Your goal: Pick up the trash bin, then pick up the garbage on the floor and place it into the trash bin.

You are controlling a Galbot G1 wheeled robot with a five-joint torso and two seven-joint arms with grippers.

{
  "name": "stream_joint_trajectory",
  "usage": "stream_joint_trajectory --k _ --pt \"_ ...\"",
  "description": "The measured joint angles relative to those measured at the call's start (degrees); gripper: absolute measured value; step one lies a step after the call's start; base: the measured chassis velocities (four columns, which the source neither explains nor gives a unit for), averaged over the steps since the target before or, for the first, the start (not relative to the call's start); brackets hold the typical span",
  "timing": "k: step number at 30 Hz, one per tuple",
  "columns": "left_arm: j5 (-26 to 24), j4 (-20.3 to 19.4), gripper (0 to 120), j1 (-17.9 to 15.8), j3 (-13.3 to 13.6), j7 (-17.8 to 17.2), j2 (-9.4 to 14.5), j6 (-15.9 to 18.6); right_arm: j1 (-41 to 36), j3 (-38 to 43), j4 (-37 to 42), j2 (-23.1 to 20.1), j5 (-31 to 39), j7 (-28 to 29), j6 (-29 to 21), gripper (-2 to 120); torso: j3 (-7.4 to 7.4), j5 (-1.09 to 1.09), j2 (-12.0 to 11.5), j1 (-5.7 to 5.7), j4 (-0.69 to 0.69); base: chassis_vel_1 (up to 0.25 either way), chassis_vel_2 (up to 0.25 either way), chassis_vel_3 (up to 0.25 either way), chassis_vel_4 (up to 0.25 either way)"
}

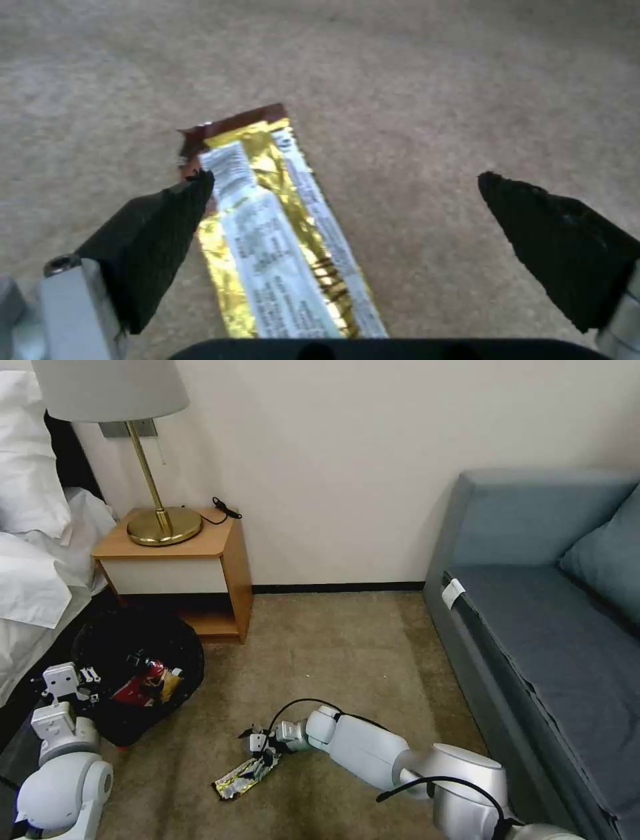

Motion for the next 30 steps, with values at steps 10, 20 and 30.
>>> stream_joint_trajectory --k 10,20,30 --pt "-0.9 -1.7 4 0.3 0.7 -0.3 -0.9 0.5 1.3 -3.2 -1.1 0.0 1.3 -2.2 -0.5 100 0.00 0.01 0.0 0.00 0.01 0.000 0.000 0.000 0.000" --pt "-0.7 -2.4 4 0.2 1.7 -0.3 -2.2 0.6 1.3 -6.2 -4.1 0.0 2.0 0.8 -1.9 100 0.00 0.01 0.0 0.00 0.01 0.000 0.000 0.000 0.000" --pt "-0.5 -2.1 4 0.3 2.1 -0.3 -2.7 0.2 1.4 -5.6 -5.9 0.0 1.9 3.4 -3.2 100 0.00 0.01 0.0 0.00 0.01 0.000 0.000 0.000 0.000"
